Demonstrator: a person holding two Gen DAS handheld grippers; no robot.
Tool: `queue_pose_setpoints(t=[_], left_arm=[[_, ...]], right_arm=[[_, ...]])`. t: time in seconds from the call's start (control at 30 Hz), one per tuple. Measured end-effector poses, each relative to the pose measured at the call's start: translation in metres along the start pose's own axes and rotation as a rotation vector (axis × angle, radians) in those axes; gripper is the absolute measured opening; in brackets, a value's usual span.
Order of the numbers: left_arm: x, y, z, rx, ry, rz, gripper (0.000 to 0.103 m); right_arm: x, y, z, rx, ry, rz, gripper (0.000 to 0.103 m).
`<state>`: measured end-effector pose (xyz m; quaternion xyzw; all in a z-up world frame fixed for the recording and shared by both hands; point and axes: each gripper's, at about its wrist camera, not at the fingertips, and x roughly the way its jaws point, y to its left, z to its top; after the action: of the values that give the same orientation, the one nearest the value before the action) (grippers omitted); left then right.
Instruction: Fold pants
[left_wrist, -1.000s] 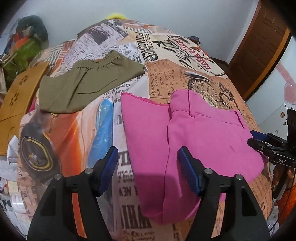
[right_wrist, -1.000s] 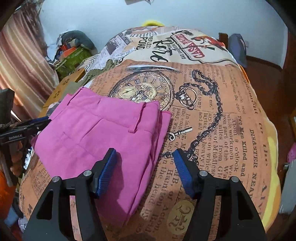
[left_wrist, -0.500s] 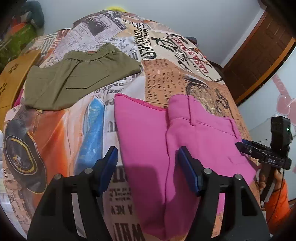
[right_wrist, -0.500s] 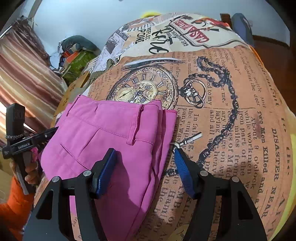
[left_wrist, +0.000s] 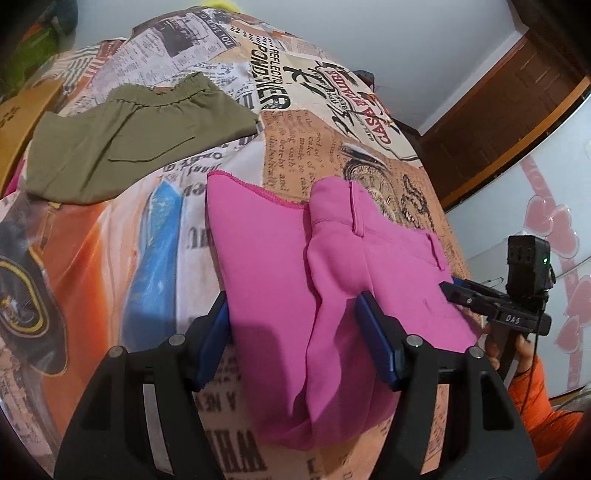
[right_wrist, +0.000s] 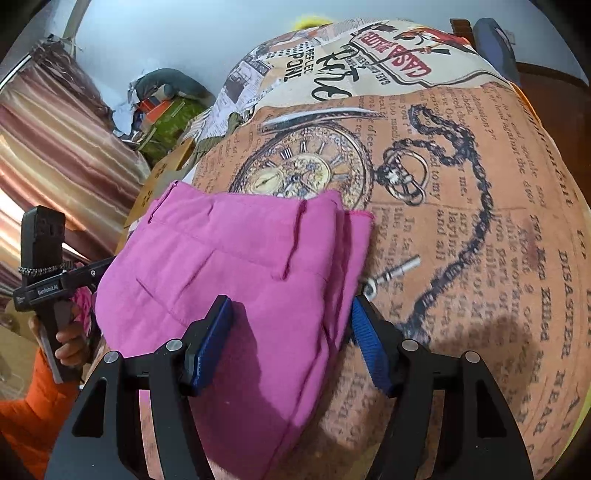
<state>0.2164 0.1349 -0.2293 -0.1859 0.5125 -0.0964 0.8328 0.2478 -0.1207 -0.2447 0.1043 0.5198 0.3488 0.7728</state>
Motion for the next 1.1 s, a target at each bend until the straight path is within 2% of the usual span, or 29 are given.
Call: queue_pose_setpoints(t=[0.1, 0.33, 0.63, 0.73, 0.8, 0.87, 0.93, 1.1], left_arm=[[0.007, 0.000, 0.008, -0.008, 0.003, -0.022, 0.066], [0.015, 0.004, 0.016, -0.030, 0.000, -0.063, 0.066], [0.014, 0.013, 0.017, -0.091, 0.002, -0.149, 0.066], [0.011, 0.007, 0.014, -0.064, -0.001, -0.136, 0.066], [0.015, 0.001, 0.014, -0.028, 0.005, -0.096, 0.066], [0.021, -0.006, 0.015, 0.009, 0.014, -0.039, 0.062], [0.025, -0.012, 0.016, 0.054, 0.019, -0.007, 0.041], [0.027, -0.024, 0.019, 0.106, 0.004, 0.030, 0.019]], right_arm=[[0.003, -0.004, 0.004, 0.019, -0.007, 0.016, 0.063], [0.000, -0.010, 0.004, 0.027, -0.026, 0.014, 0.048], [-0.005, -0.010, 0.000, 0.014, -0.038, 0.009, 0.038], [-0.005, -0.010, 0.000, 0.009, -0.039, 0.009, 0.037], [-0.004, -0.009, 0.001, 0.007, -0.041, 0.009, 0.034], [-0.005, -0.009, 0.002, 0.003, -0.049, 0.004, 0.031], [-0.007, -0.008, 0.002, -0.002, -0.062, -0.007, 0.025], [-0.012, -0.006, 0.005, -0.016, -0.088, -0.021, 0.017]])
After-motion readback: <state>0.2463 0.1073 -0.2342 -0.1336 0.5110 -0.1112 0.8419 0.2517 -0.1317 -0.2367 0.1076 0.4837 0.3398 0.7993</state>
